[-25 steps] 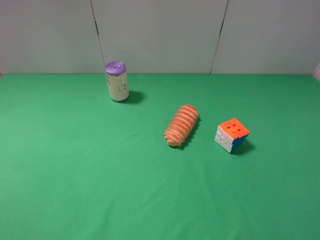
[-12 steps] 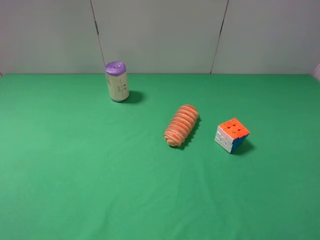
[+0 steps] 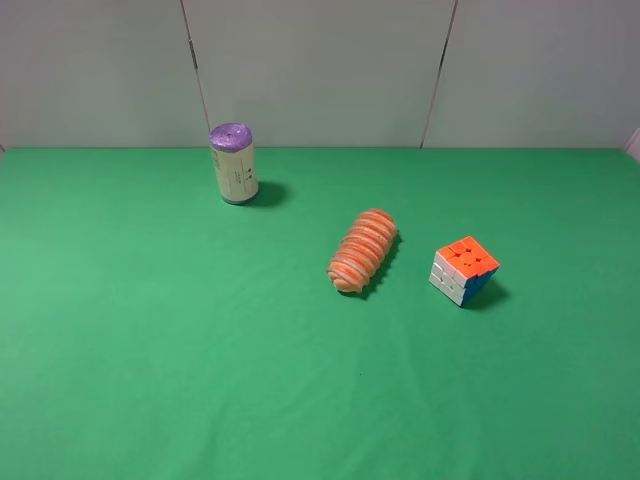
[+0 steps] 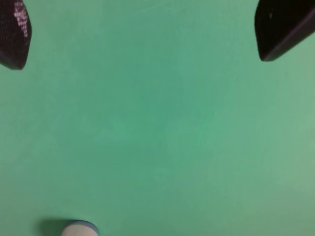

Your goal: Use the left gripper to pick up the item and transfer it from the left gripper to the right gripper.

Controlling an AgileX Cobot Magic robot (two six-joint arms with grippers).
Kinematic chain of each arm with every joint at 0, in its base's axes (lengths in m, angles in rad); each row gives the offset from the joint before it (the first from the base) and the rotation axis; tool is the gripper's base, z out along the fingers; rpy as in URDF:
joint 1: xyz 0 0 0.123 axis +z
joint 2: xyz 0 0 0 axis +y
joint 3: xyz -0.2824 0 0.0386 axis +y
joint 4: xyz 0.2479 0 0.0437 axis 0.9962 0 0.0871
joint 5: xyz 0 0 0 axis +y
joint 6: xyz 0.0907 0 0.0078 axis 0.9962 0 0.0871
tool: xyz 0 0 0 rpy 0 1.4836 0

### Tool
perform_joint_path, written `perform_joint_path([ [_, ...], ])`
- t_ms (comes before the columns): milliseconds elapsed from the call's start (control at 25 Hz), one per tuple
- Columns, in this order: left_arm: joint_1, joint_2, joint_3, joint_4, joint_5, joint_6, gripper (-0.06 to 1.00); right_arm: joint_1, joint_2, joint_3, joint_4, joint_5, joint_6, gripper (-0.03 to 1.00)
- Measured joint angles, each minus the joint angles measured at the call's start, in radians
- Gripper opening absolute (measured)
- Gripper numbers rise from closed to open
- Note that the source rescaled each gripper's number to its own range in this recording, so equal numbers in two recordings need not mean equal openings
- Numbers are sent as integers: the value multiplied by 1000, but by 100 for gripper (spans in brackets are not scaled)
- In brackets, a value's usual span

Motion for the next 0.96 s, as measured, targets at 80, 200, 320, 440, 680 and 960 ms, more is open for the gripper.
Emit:
perform_joint_path([
  [80, 0, 0, 0, 0, 0, 0, 76, 0, 0, 0, 0, 0, 5, 100],
  [200, 0, 0, 0, 0, 0, 0, 76, 0, 0, 0, 1, 0, 5, 100],
  [320, 0, 0, 0, 0, 0, 0, 76, 0, 0, 0, 1, 0, 5, 100],
  [440, 0, 0, 0, 0, 0, 0, 76, 0, 0, 0, 1, 0, 5, 100],
  [680, 0, 0, 0, 0, 0, 0, 76, 0, 0, 0, 1, 0, 0, 100],
  [960, 0, 0, 0, 0, 0, 0, 76, 0, 0, 0, 1, 0, 0, 100],
])
